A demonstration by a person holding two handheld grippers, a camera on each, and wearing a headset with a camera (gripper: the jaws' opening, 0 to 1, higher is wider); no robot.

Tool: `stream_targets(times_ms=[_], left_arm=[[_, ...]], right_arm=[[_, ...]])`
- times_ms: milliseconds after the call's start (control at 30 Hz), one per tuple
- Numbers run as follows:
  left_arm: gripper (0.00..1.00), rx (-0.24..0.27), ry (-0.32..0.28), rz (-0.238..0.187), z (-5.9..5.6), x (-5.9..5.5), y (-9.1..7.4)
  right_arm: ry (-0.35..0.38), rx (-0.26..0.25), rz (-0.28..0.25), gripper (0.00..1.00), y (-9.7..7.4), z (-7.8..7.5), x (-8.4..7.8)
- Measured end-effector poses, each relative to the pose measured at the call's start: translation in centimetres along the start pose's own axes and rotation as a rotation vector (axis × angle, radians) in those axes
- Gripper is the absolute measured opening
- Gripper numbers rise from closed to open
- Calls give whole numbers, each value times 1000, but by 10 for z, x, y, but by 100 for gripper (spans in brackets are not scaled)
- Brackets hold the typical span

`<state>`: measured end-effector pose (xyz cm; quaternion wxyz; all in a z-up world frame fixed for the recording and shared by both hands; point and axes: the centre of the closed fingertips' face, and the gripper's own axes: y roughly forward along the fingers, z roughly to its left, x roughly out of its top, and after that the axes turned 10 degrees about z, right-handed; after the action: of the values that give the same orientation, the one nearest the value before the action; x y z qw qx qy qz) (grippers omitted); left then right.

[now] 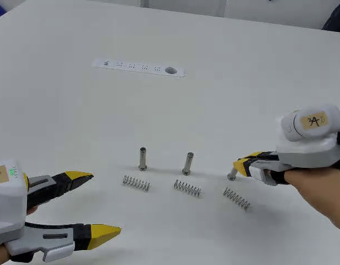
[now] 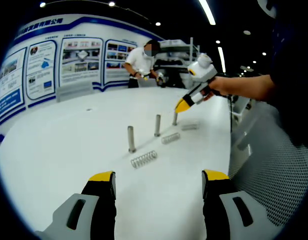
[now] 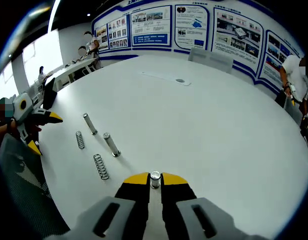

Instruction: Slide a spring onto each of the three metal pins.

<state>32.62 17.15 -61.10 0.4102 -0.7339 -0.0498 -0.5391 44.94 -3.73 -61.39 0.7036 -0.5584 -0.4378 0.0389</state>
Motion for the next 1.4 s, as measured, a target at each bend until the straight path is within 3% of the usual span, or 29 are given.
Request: stream_targets(times_ms=[433,733,1400], left_arm=[[71,-3,2,4,1,-1,1],[69,-6,32,16,10,4,3],[62,-52,97,67,26,9,19]], right_arm=[[-24,-2,-24,13,-3,1,4],[-33,-6,-65,19,-12,2,8],[-19,3,-79,26,-19,2,-10]])
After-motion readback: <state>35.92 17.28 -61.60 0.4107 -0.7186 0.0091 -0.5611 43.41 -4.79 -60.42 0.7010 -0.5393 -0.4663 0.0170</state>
